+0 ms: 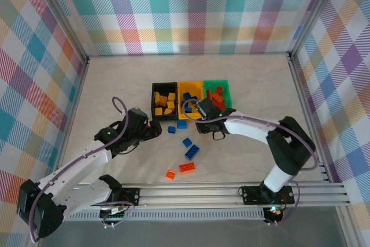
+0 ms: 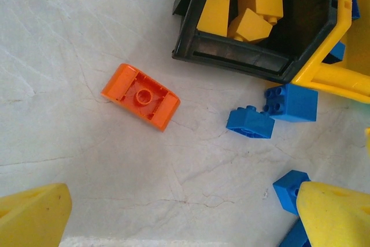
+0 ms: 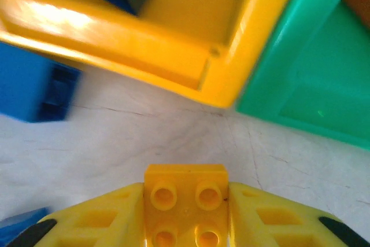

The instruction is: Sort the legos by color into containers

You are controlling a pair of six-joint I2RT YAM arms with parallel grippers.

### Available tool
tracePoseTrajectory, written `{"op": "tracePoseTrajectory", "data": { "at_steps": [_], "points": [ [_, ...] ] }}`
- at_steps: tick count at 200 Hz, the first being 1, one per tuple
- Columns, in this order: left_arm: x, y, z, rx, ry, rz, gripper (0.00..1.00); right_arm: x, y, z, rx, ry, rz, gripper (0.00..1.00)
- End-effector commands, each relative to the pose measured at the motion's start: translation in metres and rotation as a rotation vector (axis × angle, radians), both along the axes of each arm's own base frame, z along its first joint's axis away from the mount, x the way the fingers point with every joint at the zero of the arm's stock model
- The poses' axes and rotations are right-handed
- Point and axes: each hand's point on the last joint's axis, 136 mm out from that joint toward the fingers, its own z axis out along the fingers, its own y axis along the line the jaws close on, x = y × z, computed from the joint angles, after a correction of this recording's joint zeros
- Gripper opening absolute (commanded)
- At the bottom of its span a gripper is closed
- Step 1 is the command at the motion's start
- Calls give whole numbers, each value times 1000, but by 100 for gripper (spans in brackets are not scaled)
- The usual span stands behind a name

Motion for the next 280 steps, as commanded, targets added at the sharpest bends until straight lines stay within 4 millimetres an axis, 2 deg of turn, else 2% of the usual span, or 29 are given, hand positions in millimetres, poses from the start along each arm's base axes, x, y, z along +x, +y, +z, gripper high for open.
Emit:
{"op": "tracePoseTrajectory", "data": {
  "at_steps": [1,22,44,74,80,99,123,146,166,187,202,209,233,257,280],
  "points": [
    [-14,13,-13,22,43,19,100,-3,39,51,140,-64,123,39],
    [-22,18,-21,16,57,35,100,-1,80,74,231,-52,209,39],
    [-29,19,-27,-3,72,40,100,17,117,88,285,-52,241,38],
    [-35,19,-30,-22,81,37,100,53,151,83,261,-63,237,39],
    [-36,19,-32,-25,87,33,100,60,155,76,240,-56,231,39],
    [-41,18,-38,-26,110,21,100,84,166,70,197,-68,200,40],
    [-44,15,-42,-33,128,-5,100,107,168,63,143,-71,148,41],
    [-46,12,-46,-33,142,-26,100,118,171,60,138,-62,123,47],
    [-47,8,-48,-42,150,-48,100,121,175,63,153,-58,115,61],
    [-47,1,-48,-56,160,-81,100,121,175,80,192,-82,106,74],
    [-48,-6,-48,-69,171,-112,100,117,169,92,211,-103,98,81],
    [-50,-11,-49,-73,177,-134,100,114,166,100,224,-116,95,82],
    [-66,-31,-59,-58,220,-220,96,97,148,108,250,-130,86,85],
    [-93,-56,-80,4,279,-326,94,76,123,99,249,-128,67,86],
    [-113,-71,-93,81,307,-397,88,59,97,91,243,-127,38,87]
  ]
}}
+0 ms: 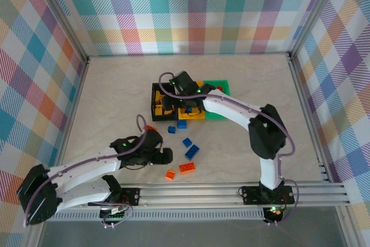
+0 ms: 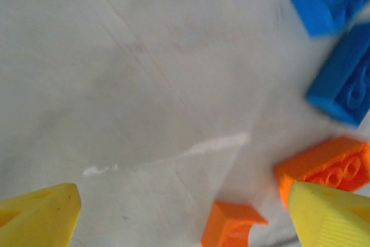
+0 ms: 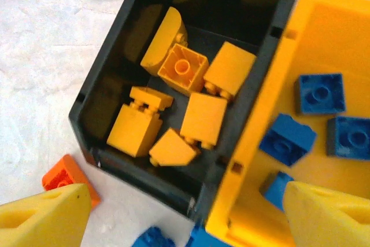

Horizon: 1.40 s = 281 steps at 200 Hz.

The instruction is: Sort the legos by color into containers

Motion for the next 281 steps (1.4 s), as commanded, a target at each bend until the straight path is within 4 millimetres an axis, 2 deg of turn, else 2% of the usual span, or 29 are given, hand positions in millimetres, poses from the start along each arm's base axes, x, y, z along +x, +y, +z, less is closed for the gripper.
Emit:
{"op": "tracePoseTrajectory", "data": {
  "at_steps": [1,16,30,62,97,129,173,212,234,259,281],
  "points": [
    [-17,-7,-16,63,15,-37,87,-6,-14,10,52,-39,-41,87],
    [-24,-15,-20,82,15,-73,80,-15,-31,4,57,-29,-66,88],
    [-28,-22,-21,112,6,-109,77,-21,-47,1,66,-24,-93,88],
    [-35,-26,-28,198,1,-157,76,-31,-76,4,88,-35,-138,89],
    [-38,-34,-31,224,10,-183,75,-36,-95,13,109,-57,-168,89],
    [-39,-45,-17,195,-15,-200,85,-38,-102,13,112,-58,-175,89],
    [-46,-38,-22,243,18,-215,79,-40,-104,6,117,-40,-181,89],
    [-58,-49,-17,283,-1,-296,91,-41,-110,6,124,-42,-192,89],
    [-59,-55,-15,305,-16,-330,93,-42,-114,7,130,-43,-199,89],
    [-60,-62,-19,288,-9,-347,92,-43,-117,7,128,-43,-202,89],
    [-59,-61,-28,323,-7,-354,86,-44,-120,4,127,-38,-206,89]
  ]
}}
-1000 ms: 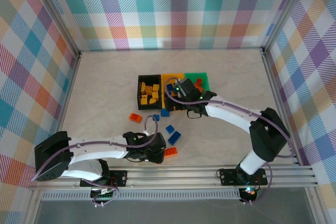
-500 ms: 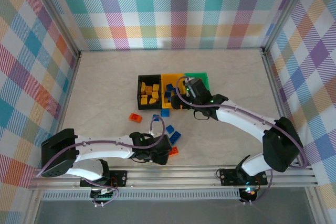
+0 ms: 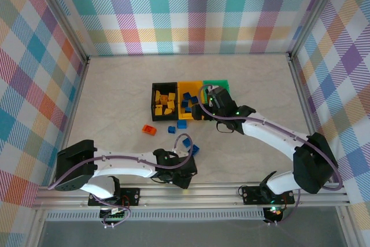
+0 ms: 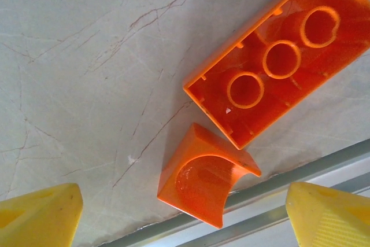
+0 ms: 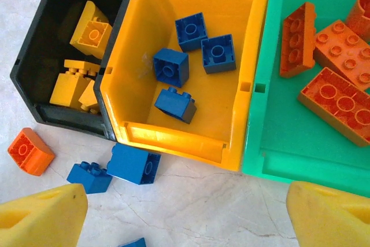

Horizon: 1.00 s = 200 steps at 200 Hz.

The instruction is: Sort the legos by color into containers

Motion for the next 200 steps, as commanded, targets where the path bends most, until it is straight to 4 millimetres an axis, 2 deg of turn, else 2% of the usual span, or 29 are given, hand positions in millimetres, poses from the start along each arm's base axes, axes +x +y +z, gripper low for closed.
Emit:
{"op": "tracePoseTrajectory", "data": {
  "at_steps": [1,19,40,96,112,156,180,200],
  "points": [
    [0,1,-6,46,-13,-36,86,-3,-4,0,24,4,-10,89],
    [-1,0,-16,66,0,-47,80,-4,-7,0,25,4,-15,89],
    [-1,1,-25,90,15,-52,68,-4,-10,1,27,3,-19,89],
    [5,13,-28,60,33,12,45,-2,-11,2,31,-2,-24,89],
    [6,17,-28,43,39,37,43,-2,-11,2,32,-1,-23,89],
    [22,26,-12,-8,8,107,37,-3,-12,3,38,0,-27,89],
    [45,30,8,-69,-29,166,35,-5,-18,4,39,-8,-43,89],
    [73,32,34,-121,-87,207,34,-8,-27,6,44,-14,-64,89]
  ]
}}
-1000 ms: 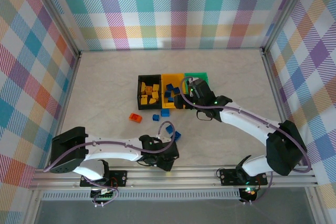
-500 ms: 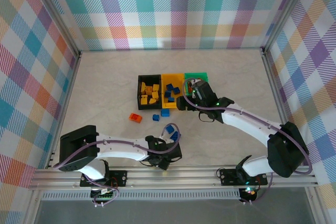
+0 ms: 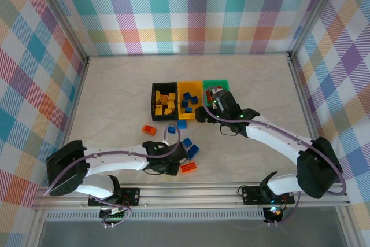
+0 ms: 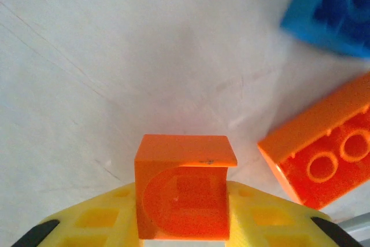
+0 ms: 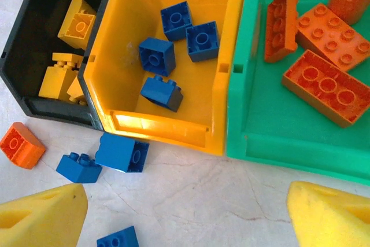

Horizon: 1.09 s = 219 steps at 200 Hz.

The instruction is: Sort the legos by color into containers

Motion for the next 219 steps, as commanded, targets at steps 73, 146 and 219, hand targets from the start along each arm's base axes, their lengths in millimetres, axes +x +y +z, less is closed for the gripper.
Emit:
{"op": "tracePoseTrajectory", "data": {
  "at_steps": [73,146,219],
  "points": [
    [176,-74,107,-179,-248,35,33,-23,-51,-7,19,-7,-129,90],
    [282,-172,119,-211,-263,-13,31,-41,-68,-17,8,18,-154,90],
    [299,-196,105,-226,-230,2,65,-44,-65,-15,9,27,-131,90]
  ]
}}
